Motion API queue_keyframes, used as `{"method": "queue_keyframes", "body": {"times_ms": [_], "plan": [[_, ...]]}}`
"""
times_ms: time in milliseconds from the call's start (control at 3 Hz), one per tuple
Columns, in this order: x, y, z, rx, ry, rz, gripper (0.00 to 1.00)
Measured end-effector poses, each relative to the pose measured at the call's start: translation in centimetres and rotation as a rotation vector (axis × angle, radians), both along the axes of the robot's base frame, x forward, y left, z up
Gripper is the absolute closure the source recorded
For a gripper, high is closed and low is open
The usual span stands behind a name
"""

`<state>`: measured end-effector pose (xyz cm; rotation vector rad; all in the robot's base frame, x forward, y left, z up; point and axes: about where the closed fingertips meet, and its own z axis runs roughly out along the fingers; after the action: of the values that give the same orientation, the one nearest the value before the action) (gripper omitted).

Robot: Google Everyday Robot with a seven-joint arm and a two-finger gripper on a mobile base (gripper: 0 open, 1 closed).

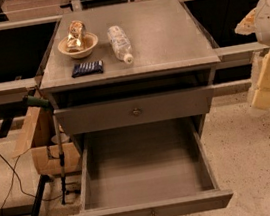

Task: Place rxbar blueberry into middle drawer

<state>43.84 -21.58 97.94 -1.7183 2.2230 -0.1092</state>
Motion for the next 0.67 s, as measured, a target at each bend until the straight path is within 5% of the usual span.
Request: {"method": "queue_keyframes", "body": {"times_ms": [667], "plan": [[1.9, 1.4, -0.7, 0.047, -0.017, -0.031, 0.00]]}}
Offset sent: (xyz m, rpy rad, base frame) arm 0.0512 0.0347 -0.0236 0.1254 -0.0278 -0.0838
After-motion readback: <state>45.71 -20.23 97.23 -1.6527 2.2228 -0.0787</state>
